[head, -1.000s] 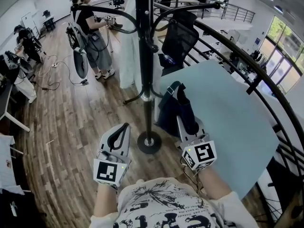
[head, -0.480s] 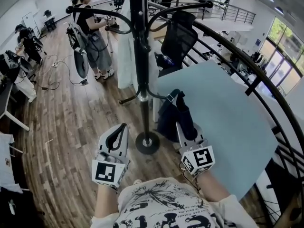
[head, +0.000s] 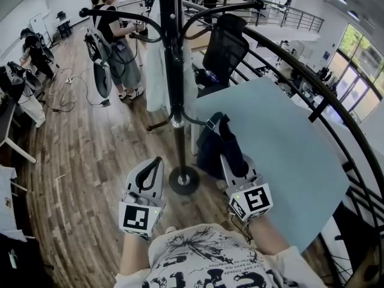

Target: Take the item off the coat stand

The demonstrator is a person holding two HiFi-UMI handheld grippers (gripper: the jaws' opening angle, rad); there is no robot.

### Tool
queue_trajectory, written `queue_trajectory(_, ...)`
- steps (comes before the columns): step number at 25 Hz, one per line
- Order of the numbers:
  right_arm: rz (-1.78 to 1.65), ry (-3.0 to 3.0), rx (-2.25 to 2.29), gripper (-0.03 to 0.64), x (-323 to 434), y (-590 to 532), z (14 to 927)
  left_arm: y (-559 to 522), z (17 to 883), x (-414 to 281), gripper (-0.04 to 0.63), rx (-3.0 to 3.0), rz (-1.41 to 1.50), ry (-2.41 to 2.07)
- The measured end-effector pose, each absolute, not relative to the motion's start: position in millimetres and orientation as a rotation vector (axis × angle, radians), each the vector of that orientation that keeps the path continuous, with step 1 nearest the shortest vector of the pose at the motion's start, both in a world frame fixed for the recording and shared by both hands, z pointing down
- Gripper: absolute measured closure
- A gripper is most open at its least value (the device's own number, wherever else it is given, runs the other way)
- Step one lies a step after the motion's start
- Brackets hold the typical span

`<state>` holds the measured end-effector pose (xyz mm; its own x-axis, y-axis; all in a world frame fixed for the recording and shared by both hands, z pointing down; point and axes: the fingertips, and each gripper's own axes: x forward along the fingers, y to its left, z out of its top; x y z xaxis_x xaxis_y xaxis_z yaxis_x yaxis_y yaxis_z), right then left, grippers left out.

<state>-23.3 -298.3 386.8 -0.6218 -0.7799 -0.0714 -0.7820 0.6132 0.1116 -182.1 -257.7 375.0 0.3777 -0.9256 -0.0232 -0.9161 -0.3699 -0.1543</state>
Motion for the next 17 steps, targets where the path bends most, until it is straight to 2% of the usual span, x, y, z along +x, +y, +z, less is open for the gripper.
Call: queue_trajectory(17, 0.212, 2.818, -1.355, 0.609, -20.7, -307.7, 385.8, -270.3, 368.4, -176.1, 0.591, -2.483, -0.096, 1.641)
